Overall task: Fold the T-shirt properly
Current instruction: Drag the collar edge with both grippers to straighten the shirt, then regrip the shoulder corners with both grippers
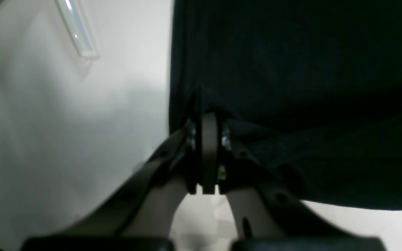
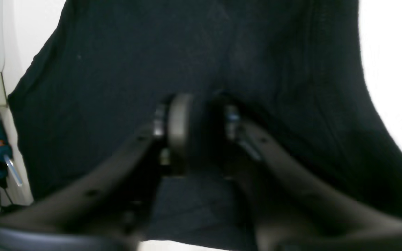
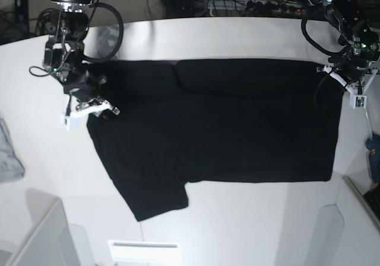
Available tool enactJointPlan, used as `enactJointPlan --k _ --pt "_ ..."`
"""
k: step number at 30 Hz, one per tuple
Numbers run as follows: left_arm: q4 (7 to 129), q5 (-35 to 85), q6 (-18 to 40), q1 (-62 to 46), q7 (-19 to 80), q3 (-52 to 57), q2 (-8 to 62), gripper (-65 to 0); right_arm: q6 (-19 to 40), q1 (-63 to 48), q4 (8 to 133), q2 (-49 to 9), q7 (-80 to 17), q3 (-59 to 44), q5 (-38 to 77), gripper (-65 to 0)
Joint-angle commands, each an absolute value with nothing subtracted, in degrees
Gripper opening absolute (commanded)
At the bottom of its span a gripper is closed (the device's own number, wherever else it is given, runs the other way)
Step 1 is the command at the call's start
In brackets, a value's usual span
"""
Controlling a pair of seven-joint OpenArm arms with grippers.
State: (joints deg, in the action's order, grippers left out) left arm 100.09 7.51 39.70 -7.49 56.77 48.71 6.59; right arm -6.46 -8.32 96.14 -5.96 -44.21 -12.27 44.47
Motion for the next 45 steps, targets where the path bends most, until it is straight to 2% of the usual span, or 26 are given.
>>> enactJointPlan --k 1,3,5,7,9,15,17,18,20,22,26,30,34,37,40,42,43,45 --pt "101.0 7.9 40.0 -7.0 55.7 48.9 7.5 -60.2 -6.1 -7.6 97.5 -6.5 -43.3 -12.6 45.1 -43.5" --pt "101.1 8.0 40.0 -7.0 55.7 48.9 7.5 -47.7 -6.1 -7.6 97.6 -6.5 -43.3 -12.6 45.1 -38.4" --pt "101.1 8.6 40.0 -7.0 55.6 48.9 7.5 -36.4 -6.1 -7.6 97.7 -6.5 -43.2 -12.7 45.1 -36.5" --pt "101.4 8.6 40.0 -7.0 55.2 48.9 7.3 -29.6 -6.1 -8.0 97.9 -6.2 -43.2 -14.2 45.1 -36.5" --pt "101.5 8.6 40.0 -7.0 52.7 48.7 7.3 -27.5 -6.1 -9.0 99.4 -5.9 -43.2 -16.3 45.1 -36.5" --pt "101.6 8.6 40.0 -10.0 40.1 48.7 7.9 -27.8 -6.1 -14.6 109.5 -5.9 -43.2 -21.0 45.1 -36.5" --pt "102.2 8.7 40.0 -10.2 37.0 48.9 7.8 -29.1 -6.1 -16.7 111.9 -5.8 -43.2 -21.7 45.1 -36.5" --pt "102.5 8.7 40.0 -10.2 35.9 49.5 7.6 -32.3 -6.1 -17.7 112.7 -5.8 -43.2 -22.0 45.1 -36.5" --pt "102.5 10.9 40.0 -10.2 35.6 52.3 7.3 -44.4 -6.1 -20.2 113.5 -4.8 -43.2 -22.7 45.3 -36.5" --pt "102.0 18.0 40.0 -10.4 38.1 55.2 7.3 -63.5 -6.0 -22.7 113.6 -2.9 -43.2 -24.3 45.3 -36.5" --pt "100.1 29.6 40.0 -15.2 43.2 57.9 8.3 -65.0 -5.6 -27.0 113.6 2.2 -43.2 -28.5 45.3 -36.2" --pt "99.0 30.9 40.0 -20.7 40.4 57.8 9.2 -65.0 -5.6 -30.5 113.3 6.1 -41.1 -30.3 45.3 -35.0" --pt "95.8 30.9 40.0 -23.4 39.2 57.8 9.3 -65.0 -5.6 -32.0 111.5 6.4 -35.3 -29.8 45.3 -28.5" --pt "91.5 30.9 40.0 -23.8 39.2 57.9 9.4 -65.0 -5.6 -30.4 108.5 5.9 -34.9 -30.0 45.2 -27.5" --pt "88.7 31.0 40.0 -23.8 39.2 57.9 9.5 -41.6 -5.6 -28.6 105.0 5.7 -34.9 -30.3 45.1 -27.5" --pt "87.8 31.1 40.0 -23.8 39.2 57.9 9.3 -29.0 -5.6 -27.6 102.6 5.0 -34.9 -29.8 45.1 -27.5" --pt "87.8 31.1 40.0 -23.7 39.2 57.9 9.3 -25.8 -5.6 -26.9 101.5 5.0 -34.8 -29.8 45.1 -27.5" --pt "87.8 31.1 40.0 -23.3 39.2 57.9 9.3 -25.5 -5.6 -26.1 99.6 4.9 -34.5 -30.0 45.1 -27.5"
